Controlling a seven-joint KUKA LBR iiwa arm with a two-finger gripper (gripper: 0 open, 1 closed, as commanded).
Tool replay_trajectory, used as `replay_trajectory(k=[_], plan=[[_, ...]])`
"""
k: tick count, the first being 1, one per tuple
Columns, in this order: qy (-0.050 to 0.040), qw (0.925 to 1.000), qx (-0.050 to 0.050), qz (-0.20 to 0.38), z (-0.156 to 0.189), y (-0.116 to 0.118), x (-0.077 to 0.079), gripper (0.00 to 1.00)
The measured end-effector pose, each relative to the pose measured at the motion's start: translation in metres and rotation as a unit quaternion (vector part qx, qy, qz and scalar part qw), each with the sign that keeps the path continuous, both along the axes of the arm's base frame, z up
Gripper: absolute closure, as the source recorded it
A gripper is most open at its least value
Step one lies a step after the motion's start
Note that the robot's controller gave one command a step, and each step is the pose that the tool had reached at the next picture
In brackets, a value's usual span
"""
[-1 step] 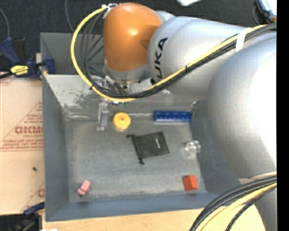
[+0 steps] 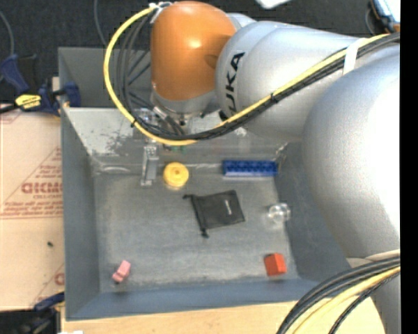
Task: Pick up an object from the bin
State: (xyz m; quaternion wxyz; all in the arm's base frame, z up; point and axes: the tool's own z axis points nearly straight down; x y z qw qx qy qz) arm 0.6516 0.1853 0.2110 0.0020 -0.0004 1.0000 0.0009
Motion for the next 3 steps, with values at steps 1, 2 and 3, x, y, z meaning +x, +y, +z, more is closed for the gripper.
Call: replay_trajectory(k=[1,2,3], plan=[[0.0039,1.0000,-0.002,0.004,-0.027,-0.071,-0.017,0.00],[0.0028,1.0000,-0.002,0.005,-0.026,-0.069,-0.016,0.00],[0.0004,0.9767,-0.002,0.215,-0.012,-0.054,-0.023,0.00]])
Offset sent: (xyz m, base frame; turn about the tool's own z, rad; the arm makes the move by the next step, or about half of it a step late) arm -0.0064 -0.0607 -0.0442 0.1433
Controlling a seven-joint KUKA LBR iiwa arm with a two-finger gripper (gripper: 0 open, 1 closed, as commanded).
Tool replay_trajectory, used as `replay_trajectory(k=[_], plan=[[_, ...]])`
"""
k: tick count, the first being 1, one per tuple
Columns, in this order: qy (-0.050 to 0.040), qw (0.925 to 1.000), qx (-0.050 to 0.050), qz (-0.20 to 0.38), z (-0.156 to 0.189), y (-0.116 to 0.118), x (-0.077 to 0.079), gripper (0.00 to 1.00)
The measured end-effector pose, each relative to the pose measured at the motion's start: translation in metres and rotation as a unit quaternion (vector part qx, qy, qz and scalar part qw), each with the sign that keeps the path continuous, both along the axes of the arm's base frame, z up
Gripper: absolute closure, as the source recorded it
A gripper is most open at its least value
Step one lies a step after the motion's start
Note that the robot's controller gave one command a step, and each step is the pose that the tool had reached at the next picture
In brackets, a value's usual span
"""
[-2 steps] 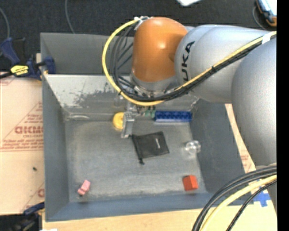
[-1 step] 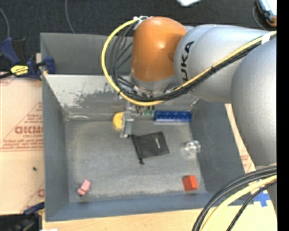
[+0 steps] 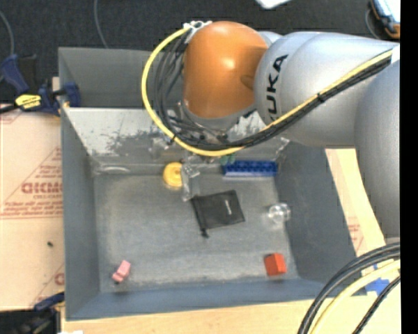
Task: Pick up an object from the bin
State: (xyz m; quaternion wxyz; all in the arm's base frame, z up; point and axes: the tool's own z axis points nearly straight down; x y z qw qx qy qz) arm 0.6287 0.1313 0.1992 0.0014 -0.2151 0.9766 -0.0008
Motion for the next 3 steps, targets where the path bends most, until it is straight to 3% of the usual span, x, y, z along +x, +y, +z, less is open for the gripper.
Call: replay_trajectory(k=[1,2,3], plan=[[0.0010,0.9935,0.000,-0.114,-0.025,-0.048,-0.029,0.00],[-0.0008,0.9923,0.000,-0.124,-0.048,-0.056,-0.064,0.00],[-0.0025,0.9997,0.000,-0.022,-0.087,-0.081,0.016,0.00]])
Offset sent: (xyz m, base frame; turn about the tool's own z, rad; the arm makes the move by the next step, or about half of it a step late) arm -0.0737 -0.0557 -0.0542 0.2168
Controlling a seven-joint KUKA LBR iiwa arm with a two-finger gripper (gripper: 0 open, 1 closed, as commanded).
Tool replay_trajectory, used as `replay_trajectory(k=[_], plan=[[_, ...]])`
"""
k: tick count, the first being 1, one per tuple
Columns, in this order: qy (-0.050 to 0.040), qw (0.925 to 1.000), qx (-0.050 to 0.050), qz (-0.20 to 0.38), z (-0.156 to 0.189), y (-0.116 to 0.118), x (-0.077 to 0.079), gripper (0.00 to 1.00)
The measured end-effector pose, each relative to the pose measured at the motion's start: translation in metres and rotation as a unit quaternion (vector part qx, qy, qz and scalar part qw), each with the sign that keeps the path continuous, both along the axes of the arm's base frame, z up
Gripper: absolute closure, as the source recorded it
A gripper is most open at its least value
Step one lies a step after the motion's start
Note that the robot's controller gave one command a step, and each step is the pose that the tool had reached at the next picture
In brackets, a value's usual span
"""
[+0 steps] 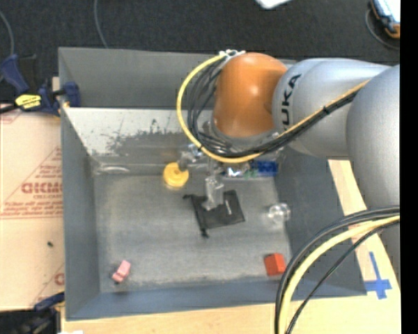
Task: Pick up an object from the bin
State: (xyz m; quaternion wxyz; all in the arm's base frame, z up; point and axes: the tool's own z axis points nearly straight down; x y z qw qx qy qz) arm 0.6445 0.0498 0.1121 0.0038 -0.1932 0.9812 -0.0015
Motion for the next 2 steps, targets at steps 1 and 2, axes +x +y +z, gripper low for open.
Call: replay_trajectory(k=[1,2], plan=[[0.0039,0.9984,0.000,0.056,-0.040,-0.034,-0.087,0.00],[-0.0015,0.9809,-0.002,0.195,0.004,-0.040,-0.068,0.00]])
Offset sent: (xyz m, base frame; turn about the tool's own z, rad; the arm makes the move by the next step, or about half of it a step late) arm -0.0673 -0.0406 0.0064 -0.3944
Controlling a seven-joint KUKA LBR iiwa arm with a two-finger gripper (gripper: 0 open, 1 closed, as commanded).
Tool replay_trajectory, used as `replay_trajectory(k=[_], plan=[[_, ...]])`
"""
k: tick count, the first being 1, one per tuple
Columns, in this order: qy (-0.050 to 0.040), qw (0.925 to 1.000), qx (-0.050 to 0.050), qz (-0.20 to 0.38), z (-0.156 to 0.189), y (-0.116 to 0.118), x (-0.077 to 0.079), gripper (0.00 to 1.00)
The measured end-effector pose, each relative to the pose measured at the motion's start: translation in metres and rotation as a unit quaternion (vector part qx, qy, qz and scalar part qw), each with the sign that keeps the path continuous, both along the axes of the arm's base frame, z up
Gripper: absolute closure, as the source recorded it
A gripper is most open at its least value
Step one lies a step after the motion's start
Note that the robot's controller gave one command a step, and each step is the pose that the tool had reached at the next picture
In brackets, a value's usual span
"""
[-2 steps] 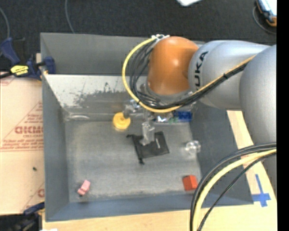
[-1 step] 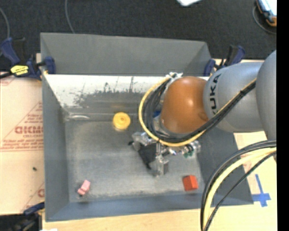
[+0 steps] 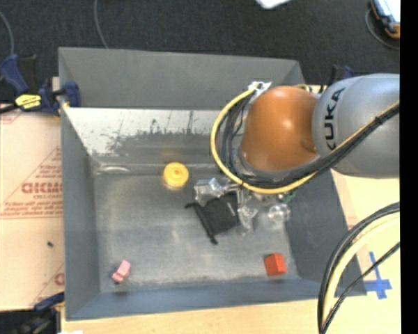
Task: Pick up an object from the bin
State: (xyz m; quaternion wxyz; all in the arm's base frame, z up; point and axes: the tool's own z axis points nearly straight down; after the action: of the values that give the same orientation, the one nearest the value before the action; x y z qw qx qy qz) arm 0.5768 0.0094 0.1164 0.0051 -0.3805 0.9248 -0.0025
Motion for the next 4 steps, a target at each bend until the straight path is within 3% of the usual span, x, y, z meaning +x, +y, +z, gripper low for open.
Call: replay_trajectory(k=[1,2,3,4], plan=[[0.0035,0.9856,0.002,-0.169,-0.047,0.002,0.017,0.00],[0.0044,0.9863,0.002,-0.165,-0.047,0.001,0.017,0.00],[0.0040,0.9920,0.002,-0.126,-0.045,0.015,0.011,1.00],[0.0040,0.9919,0.002,-0.127,-0.045,0.015,0.011,1.00]])
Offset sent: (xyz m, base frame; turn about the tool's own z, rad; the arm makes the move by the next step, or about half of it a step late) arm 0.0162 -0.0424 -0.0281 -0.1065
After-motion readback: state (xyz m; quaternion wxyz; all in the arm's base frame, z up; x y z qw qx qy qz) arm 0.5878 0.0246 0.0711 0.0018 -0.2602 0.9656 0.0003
